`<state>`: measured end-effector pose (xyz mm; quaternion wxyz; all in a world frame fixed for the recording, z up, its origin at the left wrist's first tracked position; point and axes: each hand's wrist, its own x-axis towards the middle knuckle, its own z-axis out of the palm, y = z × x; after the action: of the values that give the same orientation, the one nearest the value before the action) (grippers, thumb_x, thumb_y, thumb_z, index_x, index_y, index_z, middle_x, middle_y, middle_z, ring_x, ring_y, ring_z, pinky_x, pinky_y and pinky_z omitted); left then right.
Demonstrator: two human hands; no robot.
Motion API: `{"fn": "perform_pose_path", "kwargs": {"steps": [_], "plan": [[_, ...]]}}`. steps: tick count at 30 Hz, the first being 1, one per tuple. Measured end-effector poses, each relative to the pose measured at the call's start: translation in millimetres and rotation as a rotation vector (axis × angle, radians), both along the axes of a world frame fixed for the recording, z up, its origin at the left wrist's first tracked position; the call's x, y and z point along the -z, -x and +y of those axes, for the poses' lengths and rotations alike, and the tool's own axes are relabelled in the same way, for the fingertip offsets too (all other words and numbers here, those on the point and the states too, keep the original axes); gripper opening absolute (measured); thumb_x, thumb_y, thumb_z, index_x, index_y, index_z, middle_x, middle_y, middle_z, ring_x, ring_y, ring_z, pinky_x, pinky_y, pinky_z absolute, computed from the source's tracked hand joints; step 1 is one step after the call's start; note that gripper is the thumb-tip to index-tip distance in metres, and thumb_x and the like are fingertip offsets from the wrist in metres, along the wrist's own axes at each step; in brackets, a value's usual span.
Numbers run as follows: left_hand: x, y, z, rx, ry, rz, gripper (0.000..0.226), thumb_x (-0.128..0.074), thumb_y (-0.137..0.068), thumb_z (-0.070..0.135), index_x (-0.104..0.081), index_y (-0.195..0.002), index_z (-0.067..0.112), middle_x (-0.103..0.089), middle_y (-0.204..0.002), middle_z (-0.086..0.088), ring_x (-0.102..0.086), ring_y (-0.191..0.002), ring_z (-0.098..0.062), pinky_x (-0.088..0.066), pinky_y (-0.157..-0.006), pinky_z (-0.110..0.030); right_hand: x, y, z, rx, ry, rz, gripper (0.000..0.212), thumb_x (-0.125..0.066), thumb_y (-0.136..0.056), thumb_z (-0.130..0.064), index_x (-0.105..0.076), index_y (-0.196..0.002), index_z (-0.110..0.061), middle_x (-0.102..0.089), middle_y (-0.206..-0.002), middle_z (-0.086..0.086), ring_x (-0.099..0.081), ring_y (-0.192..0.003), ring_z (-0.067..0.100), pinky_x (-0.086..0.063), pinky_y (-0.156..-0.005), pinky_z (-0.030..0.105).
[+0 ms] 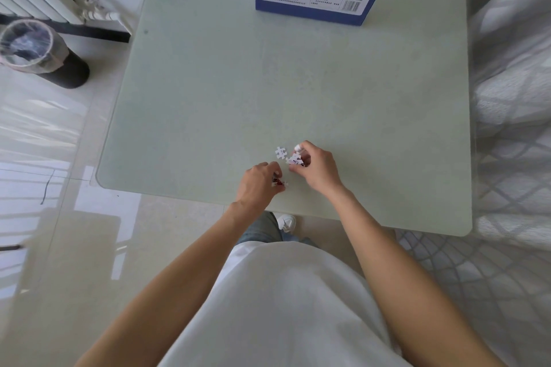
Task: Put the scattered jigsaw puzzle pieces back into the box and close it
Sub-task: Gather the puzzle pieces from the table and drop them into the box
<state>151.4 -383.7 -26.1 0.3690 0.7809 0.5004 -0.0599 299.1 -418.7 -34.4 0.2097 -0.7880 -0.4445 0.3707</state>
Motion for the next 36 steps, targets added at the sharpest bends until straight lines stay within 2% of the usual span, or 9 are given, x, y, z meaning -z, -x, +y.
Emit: {"fn": "perform_pose_path", "kwargs": {"steps": [5, 10, 14, 17, 22, 26, 29, 31, 36], "plan": [[3.1, 1.4, 5.1, -0.022, 0.061, -0.033, 0.023, -0.074, -0.078, 0.024, -0.065, -0.095, 0.011, -0.065, -0.097, -0.011, -0.059, -0.085, -0.028, -0.04, -0.07, -0.028, -7.0, 3.8, 32.0, -0.252, 0.036, -0.155, 0.042, -0.069, -0.08, -0.018, -0.054, -0.119, -0.017, -0.064, -0.104, 0.004, -0.059, -0.092, 0.026, -0.037, -0.068, 0.027], [7.6, 6.0, 9.7, 0.042, 0.088, -0.037, 0.02, -0.073, -0.079, 0.023, -0.065, -0.093, 0.012, -0.065, -0.094, -0.009, -0.058, -0.084, -0.026, -0.04, -0.07, -0.029, -1.1, 7.5, 36.7, -0.311, 0.035, -0.251, 0.031, -0.066, -0.08, -0.016, -0.054, -0.108, -0.012, -0.063, -0.105, 0.008, -0.058, -0.093, 0.032, -0.035, -0.065, 0.029], [9.4, 13.1, 11.6, 0.032, 0.065, -0.078, 0.017, -0.074, -0.078, 0.023, -0.065, -0.088, 0.012, -0.062, -0.086, -0.004, -0.055, -0.078, -0.022, -0.03, -0.063, -0.024, -0.9, 6.6, 39.8, -0.327, 0.045, -0.258, 0.028, -0.066, -0.082, -0.018, -0.054, -0.106, -0.011, -0.055, -0.108, 0.008, -0.056, -0.092, 0.029, -0.033, -0.067, 0.028], [7.8, 19.9, 14.9, -0.063, 0.062, -0.144, 0.014, -0.076, -0.075, 0.022, -0.067, -0.081, 0.013, -0.059, -0.077, 0.003, -0.051, -0.07, -0.015, -0.031, -0.057, -0.018, 1.6, 5.4, 37.4, -0.264, 0.034, -0.209, 0.022, -0.067, -0.079, -0.017, -0.055, -0.097, -0.011, -0.06, -0.102, 0.006, -0.057, -0.089, 0.03, -0.034, -0.064, 0.029], [-13.5, 31.3, 35.8, -0.207, 0.115, -0.172, 0.013, -0.078, -0.074, 0.022, -0.067, -0.075, 0.015, -0.061, -0.066, 0.003, -0.055, -0.051, -0.003, -0.037, -0.049, -0.007, -11.2, -11.1, 23.9, 0.02, -0.018, -0.037, 0.022, -0.074, -0.073, -0.019, -0.059, -0.087, -0.012, -0.068, -0.083, 0.003, -0.059, -0.069, 0.024, -0.043, -0.062, 0.028], [-69.1, 20.5, 80.5, -0.244, 0.063, -0.293, 0.017, -0.076, -0.075, 0.028, -0.065, -0.073, 0.015, -0.062, -0.064, 0.005, -0.057, -0.049, 0.0, -0.042, -0.054, -0.013, -62.3, -42.4, 37.1, 0.039, -0.1, 0.109, 0.016, -0.073, -0.077, -0.014, -0.064, -0.09, -0.013, -0.069, -0.081, 0.003, -0.06, -0.057, 0.022, -0.055, -0.063, 0.031], [-115.4, -2.9, 128.4, -0.192, -0.067, -0.394, 0.018, -0.075, -0.076, 0.029, -0.061, -0.071, 0.018, -0.062, -0.066, 0.006, -0.058, -0.057, -0.008, -0.045, -0.062, -0.022, -118.2, -67.7, 67.8, 0.037, -0.208, 0.245, 0.016, -0.068, -0.081, -0.003, -0.065, -0.096, -0.007, -0.069, -0.093, 0.007, -0.063, -0.06, 0.019, -0.056, -0.062, 0.025], [-152.4, -24.7, 167.2, -0.124, -0.187, -0.462, 0.017, -0.075, -0.076, 0.026, -0.06, -0.071, 0.02, -0.06, -0.066, 0.01, -0.056, -0.062, -0.011, -0.045, -0.064, -0.024, -164.5, -86.2, 94.7, 0.017, -0.307, 0.246, 0.014, -0.067, -0.082, -0.002, -0.065, -0.094, -0.009, -0.068, -0.089, 0.005, -0.064, -0.06, 0.016, -0.055, -0.061, 0.023], [-258.1, -79.5, 255.2, 0.044, -0.463, -0.67, 0.014, -0.075, -0.077, 0.024, -0.063, -0.076, 0.016, -0.061, -0.073, 0.01, -0.054, -0.066, -0.004, -0.043, -0.06, -0.015, -267.7, -130.2, 161.1, -0.017, -0.542, 0.136, 0.017, -0.071, -0.08, -0.01, -0.065, -0.096, -0.01, -0.068, -0.082, 0.005, -0.069, -0.065, 0.017, -0.057, -0.064, 0.025]]}}
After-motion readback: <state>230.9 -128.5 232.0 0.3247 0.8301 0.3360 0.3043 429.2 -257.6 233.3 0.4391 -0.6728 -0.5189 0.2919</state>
